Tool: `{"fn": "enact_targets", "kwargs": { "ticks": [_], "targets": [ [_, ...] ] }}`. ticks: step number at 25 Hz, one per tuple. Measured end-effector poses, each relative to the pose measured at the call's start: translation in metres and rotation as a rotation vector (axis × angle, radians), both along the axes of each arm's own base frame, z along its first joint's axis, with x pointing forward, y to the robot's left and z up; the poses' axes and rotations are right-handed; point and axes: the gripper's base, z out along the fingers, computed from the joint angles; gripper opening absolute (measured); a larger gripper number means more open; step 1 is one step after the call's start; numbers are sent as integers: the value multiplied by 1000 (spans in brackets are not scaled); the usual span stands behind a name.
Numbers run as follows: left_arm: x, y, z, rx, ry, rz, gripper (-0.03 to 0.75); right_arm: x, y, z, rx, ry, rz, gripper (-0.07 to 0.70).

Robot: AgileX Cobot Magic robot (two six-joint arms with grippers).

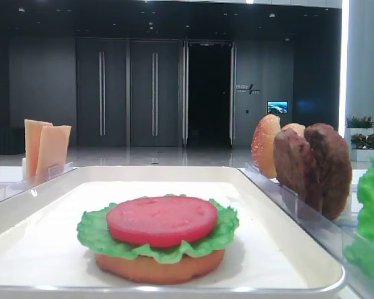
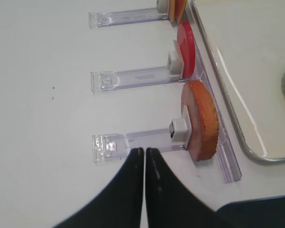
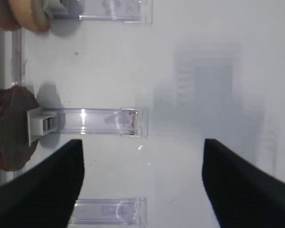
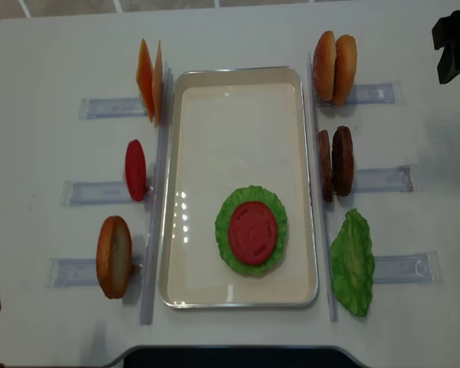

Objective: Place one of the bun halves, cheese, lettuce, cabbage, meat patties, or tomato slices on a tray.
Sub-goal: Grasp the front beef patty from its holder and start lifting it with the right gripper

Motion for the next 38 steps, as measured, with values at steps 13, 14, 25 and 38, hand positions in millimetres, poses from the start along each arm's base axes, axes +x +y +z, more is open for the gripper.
{"fn": "enact_targets", "kwargs": {
  "ticks": [13,14,25,38],
  "targets": [
    [0,0,0,0,0,0,0,-8,50,-1,26,14,-70,523],
    [0,0,0,0,0,0,0,-10,57,-1,33,16,-71,523],
    [0,0,0,0,0,0,-1,-30,110,-2,65,34,-74,523],
    [0,0,0,0,0,0,-1,-10,149,-33,11,106,-51,523]
  ]
}}
